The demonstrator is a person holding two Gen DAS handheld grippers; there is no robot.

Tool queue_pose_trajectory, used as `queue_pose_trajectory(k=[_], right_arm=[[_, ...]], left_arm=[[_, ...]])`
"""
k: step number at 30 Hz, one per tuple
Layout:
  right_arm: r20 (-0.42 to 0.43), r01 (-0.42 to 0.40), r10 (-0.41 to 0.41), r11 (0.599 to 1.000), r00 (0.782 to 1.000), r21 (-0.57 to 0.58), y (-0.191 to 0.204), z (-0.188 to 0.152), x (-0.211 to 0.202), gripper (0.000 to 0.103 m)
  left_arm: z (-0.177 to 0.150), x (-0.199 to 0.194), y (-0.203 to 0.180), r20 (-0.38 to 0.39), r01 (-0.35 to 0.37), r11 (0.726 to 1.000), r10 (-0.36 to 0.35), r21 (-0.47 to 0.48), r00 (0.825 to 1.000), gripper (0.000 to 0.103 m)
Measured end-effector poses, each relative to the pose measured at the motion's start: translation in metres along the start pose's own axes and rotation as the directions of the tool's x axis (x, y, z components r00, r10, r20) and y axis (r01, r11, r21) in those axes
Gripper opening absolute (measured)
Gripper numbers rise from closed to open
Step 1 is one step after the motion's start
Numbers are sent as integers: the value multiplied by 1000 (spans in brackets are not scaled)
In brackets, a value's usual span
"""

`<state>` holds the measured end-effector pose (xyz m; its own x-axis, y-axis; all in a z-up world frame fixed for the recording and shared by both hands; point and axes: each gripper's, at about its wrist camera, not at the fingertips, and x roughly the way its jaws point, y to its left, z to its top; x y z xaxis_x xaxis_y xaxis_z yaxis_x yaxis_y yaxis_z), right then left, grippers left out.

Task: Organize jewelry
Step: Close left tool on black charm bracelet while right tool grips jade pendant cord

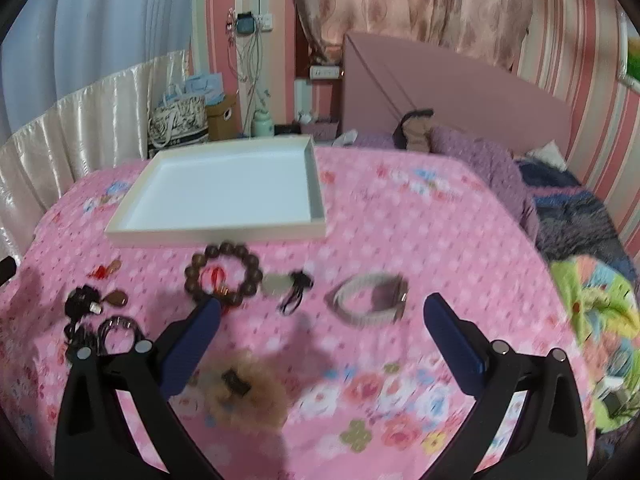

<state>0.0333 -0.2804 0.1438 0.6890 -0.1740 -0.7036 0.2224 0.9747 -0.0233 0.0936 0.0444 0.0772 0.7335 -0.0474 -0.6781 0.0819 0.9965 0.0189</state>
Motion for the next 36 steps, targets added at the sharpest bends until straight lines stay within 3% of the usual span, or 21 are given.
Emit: queue_pose_trajectory(k=[4, 10, 13, 18, 22, 30, 34, 36], right_arm=[[5, -20, 20, 1000, 1000, 8, 0, 18, 2, 101], [-52, -18, 17, 1000, 998, -20, 10, 36, 20, 101], [-87, -87, 87, 996, 992, 0, 10, 44, 30, 101], [-165, -177, 185, 982, 969, 61, 11, 53, 45, 101], [-166, -145, 147, 989, 975, 24, 19, 51, 52, 101], [-234, -119, 117, 993, 965, 5, 21, 37, 78, 100], [-279, -123, 119, 992, 953, 4, 21, 27, 92, 85], [-302, -127, 125, 992, 945, 13, 20, 23, 99, 81]], left_arm=[[14, 9, 3, -29, 17, 1000, -17, -16, 999, 100], [31, 28, 1, -78, 31, 999, -32, -17, 996, 100], [38, 41, -1, -119, 14, 1000, -15, -10, 993, 100], [52, 56, -1, -175, 84, 995, -92, -53, 980, 100], [54, 60, 0, -174, 88, 994, -97, -62, 980, 100], [36, 87, 6, -262, 78, 995, -92, -65, 961, 99], [29, 94, 0, -287, 87, 996, -92, -31, 954, 99], [24, 99, -2, -313, 98, 995, -97, -12, 945, 94]])
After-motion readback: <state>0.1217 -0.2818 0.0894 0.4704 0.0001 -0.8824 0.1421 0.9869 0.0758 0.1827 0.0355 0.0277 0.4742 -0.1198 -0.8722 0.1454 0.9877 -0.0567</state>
